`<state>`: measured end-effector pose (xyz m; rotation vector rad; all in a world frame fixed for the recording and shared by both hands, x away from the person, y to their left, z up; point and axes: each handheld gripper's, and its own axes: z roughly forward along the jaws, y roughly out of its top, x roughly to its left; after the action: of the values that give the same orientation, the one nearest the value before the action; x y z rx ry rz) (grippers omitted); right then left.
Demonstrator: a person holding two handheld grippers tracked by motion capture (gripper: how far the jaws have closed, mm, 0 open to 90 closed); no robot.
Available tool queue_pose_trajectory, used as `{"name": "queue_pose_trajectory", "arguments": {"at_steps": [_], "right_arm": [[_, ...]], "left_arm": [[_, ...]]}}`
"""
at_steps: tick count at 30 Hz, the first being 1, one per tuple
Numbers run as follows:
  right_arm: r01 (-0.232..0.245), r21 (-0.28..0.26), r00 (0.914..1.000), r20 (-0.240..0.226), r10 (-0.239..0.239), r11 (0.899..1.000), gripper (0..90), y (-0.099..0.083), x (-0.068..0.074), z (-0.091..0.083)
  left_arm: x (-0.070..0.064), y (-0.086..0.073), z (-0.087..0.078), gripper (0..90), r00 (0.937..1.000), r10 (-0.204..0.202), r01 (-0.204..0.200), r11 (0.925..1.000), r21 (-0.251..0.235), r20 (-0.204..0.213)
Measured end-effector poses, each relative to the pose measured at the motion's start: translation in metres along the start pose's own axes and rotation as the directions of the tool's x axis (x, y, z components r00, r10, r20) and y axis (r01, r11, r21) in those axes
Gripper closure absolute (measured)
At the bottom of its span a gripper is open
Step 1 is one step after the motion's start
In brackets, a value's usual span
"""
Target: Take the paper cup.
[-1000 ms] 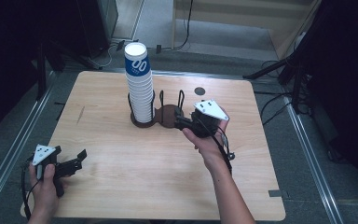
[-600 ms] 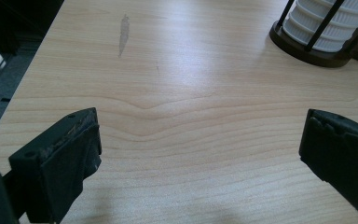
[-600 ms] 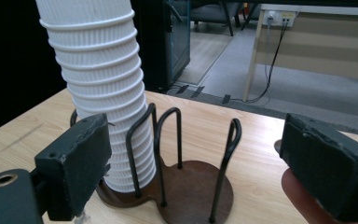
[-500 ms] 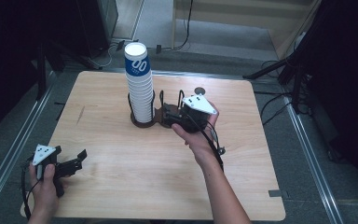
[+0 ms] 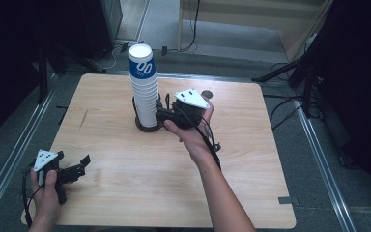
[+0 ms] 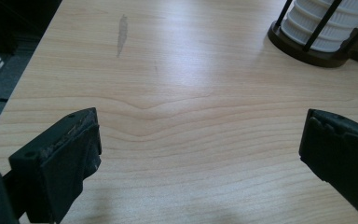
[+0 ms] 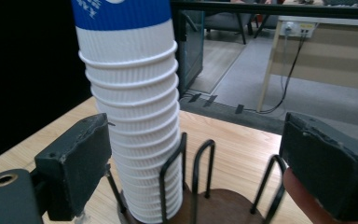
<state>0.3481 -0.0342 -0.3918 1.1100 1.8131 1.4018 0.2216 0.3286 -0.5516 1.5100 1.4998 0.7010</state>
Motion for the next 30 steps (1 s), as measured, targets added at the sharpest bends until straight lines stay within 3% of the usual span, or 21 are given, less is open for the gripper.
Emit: {"name": "queue_pose_trajectory", "arguments": {"at_steps": [30], "right_arm": [[0.0, -0.058, 0.999, -0.045, -0.003, 0.998, 10.7, 0.031, 0.029, 0.039]], "left_arm": [[-0.002, 0.0, 0.001, 0.0, 0.9998, 0.011, -0.011, 0.9999, 0.005, 0.016]]}}
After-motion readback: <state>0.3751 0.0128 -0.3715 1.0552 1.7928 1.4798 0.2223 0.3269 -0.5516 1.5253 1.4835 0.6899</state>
